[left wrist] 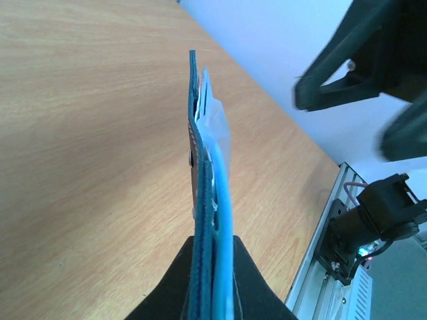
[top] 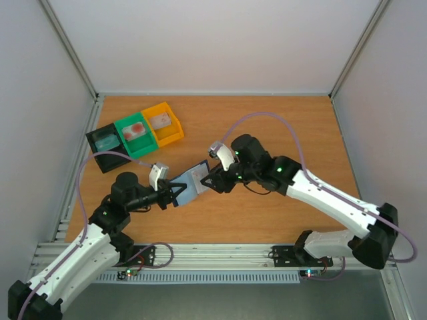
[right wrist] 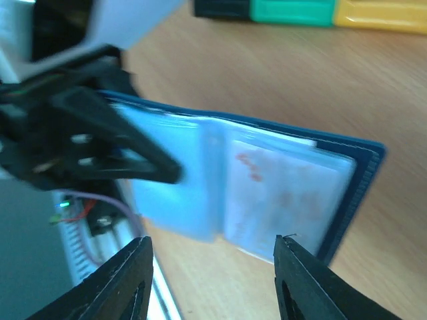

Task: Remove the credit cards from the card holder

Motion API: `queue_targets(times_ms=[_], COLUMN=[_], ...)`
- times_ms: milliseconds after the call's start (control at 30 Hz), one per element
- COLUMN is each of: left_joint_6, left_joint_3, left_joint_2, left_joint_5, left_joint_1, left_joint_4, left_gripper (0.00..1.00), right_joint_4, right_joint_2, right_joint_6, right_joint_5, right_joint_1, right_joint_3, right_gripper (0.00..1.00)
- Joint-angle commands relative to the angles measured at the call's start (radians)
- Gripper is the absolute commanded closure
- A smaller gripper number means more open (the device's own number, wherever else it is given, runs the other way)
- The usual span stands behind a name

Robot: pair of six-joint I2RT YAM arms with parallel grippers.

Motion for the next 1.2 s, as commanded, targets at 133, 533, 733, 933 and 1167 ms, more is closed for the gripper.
queue_targets(times_ms=[133,533,733,933,1167], left_joint_6=[0.045,0.085,0.073,0.058,0.055], left_joint_3=[0.020,0.011,0.008,0.003,-0.003], left_joint_2=[-0.004,-0.027,-0.027,-0.024,-0.018], left_joint_5=[0.069,0.152,0.156,0.126,0.096], left_joint_1=[0.002,0.002,0.003,0.002,0.002], left_joint_4=[0.148,0.201,0.211,0.205,0.190], left_gripper=[1.00,1.00,1.00,1.00,1.00], right_joint_4=[0.077,0.118,0.121,0.173,0.241], right_joint_2=[-0.055,-0.061,-0.049,-0.075,-0.048], right_joint_6=[-0.025,0.021,0.034,0.053,0.075], right_joint_5=[-0.267,-0.306,-0.335,-0.484,-0.554], right_joint_1=[-0.037,-0.145,-0.144,-0.144,-0.098], right_joint_3=[-0.041,-0.078,-0.081,-0.113,-0.124], right_gripper=[0.53,0.39,0.55,0.68,0.70])
